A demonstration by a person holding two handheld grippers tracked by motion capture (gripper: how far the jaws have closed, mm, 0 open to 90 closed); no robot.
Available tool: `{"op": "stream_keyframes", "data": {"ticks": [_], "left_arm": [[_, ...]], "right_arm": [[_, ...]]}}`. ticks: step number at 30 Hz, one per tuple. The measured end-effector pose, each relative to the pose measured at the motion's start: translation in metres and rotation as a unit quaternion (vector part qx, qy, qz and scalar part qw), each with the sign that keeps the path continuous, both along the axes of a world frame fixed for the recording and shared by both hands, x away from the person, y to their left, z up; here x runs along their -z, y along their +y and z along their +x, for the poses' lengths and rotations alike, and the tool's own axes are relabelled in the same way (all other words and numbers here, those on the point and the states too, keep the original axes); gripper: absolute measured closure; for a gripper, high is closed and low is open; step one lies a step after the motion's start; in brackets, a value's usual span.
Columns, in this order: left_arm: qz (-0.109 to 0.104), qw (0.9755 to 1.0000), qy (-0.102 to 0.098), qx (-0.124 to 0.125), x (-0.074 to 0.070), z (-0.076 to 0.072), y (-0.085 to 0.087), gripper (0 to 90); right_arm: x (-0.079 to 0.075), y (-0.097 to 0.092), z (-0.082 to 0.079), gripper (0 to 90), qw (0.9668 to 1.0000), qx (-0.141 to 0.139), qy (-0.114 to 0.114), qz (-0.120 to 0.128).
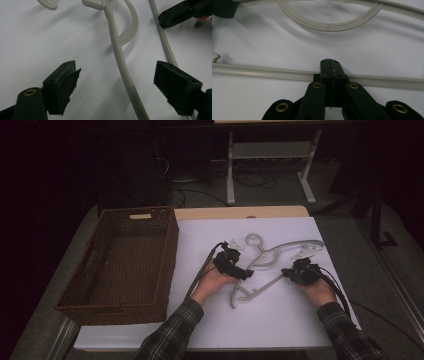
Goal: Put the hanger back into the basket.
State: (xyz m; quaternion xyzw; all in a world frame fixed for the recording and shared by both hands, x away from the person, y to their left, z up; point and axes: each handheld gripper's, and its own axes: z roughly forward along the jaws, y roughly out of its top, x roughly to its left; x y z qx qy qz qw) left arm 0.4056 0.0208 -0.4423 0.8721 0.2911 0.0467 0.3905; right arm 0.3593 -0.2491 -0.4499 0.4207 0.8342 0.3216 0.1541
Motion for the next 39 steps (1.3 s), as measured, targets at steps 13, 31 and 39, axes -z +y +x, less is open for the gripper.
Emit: {"op": "stream_keyframes", "data": {"ticks": [13,31,39], "left_arm": [[-0.001,0.9991,0.033,0.026,0.008,0.007,-0.014,42.6],[-0.016,0.9981,0.057,0.018,0.004,0.010,-0.018,72.9],[-0.028,0.9976,0.059,0.023,-0.005,0.007,-0.018,74.5]], "right_arm": [[0.000,0.000,-0.001,90.0,1.0000,0.000,-0.001,-0.001],[0.000,0.000,-0.001,90.0,1.0000,-0.002,-0.003,-0.003],[0.002,-0.002,-0.001,89.9,1.0000,0.000,0.000,-0.010]]}}
